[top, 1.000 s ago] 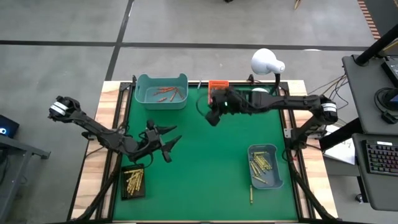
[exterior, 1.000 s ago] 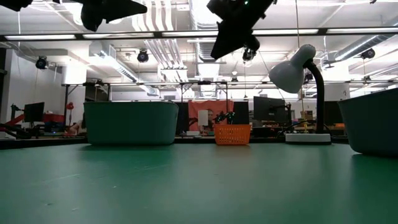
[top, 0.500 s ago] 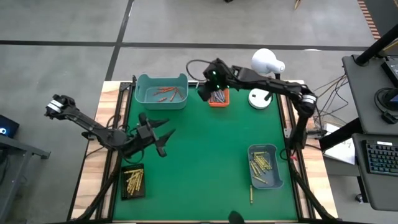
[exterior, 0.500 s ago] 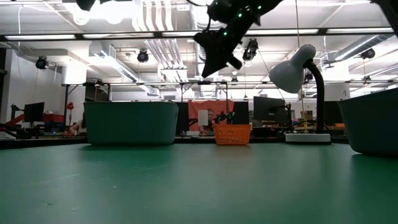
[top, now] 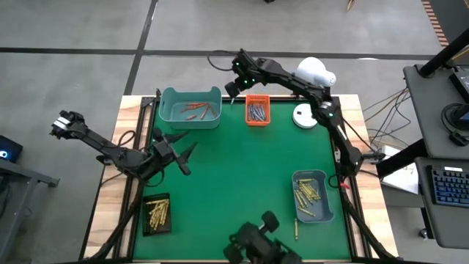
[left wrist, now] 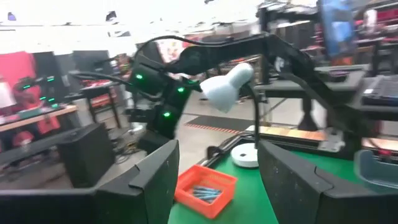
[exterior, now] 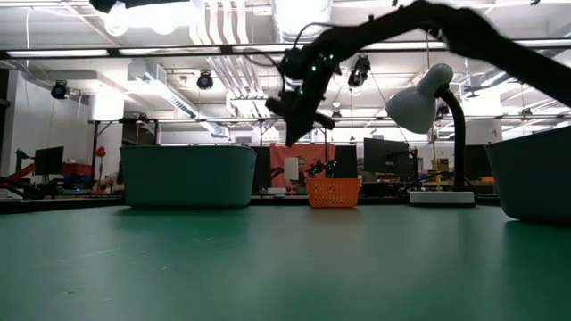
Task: Sort crayons
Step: Put the blue crayon into the orange bin
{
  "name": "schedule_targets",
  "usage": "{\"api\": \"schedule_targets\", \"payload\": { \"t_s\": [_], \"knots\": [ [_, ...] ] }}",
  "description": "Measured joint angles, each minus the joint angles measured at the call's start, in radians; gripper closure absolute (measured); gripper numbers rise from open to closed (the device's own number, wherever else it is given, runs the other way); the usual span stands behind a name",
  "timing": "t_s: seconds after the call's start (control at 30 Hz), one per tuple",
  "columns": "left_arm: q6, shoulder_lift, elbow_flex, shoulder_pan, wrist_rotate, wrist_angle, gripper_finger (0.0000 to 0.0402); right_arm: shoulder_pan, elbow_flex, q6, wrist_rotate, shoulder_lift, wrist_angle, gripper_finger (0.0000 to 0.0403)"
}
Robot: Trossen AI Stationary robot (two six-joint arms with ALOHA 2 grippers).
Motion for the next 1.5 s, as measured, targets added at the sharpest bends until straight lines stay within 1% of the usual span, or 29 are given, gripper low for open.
{"api": "schedule_targets", "payload": {
  "t_s": [0.07,0.23,0.43,0.53,0.63,0.73,0.9,0.97,1.07,1.2,1.37,1.5],
  "knots": [
    [-0.002,-0.004,0.0,0.0,-0.033,-0.009,0.0201,-0.019,0.072,0.02,0.001,0.057,-0.051,0.0394],
    [-0.004,-0.002,-0.006,0.0,-0.045,-0.028,0.0201,-0.046,0.028,0.047,-0.018,0.076,-0.03,0.0381],
    [-0.006,0.0,-0.008,0.0,-0.052,-0.038,0.0201,-0.045,0.01,0.016,-0.027,0.079,0.03,0.0334],
    [-0.008,0.004,-0.008,0.0,-0.052,-0.039,0.0201,-0.028,-0.002,0.009,-0.026,0.079,0.069,0.031],
    [-0.009,0.013,-0.008,0.0,-0.052,-0.041,0.0201,-0.011,-0.005,-0.03,-0.029,0.079,0.082,0.0292],
    [-0.018,0.024,-0.008,0.0,-0.052,-0.041,0.0201,0.003,-0.006,-0.067,-0.033,0.058,0.06,0.0282],
    [-0.04,0.044,0.003,0.007,-0.045,-0.04,0.0201,0.055,-0.006,-0.132,-0.026,-0.036,0.0,0.0282],
    [-0.04,0.051,0.011,0.016,-0.005,-0.041,0.0201,0.084,-0.01,-0.158,-0.026,-0.078,-0.03,0.0287],
    [-0.041,0.065,0.029,0.046,0.098,-0.042,0.0201,0.134,-0.034,-0.202,-0.014,-0.152,-0.06,0.0295],
    [-0.041,0.09,0.062,0.114,0.199,-0.045,0.0201,0.211,-0.138,-0.239,0.038,-0.294,-0.067,0.0304],
    [-0.048,0.131,0.13,0.24,0.324,-0.132,0.0201,0.3,-0.39,-0.239,0.079,-0.506,0.002,0.0312],
    [-0.058,0.182,0.209,0.378,0.497,-0.243,0.0201,0.346,-0.619,-0.251,0.08,-0.668,0.13,0.031]
  ]
}}
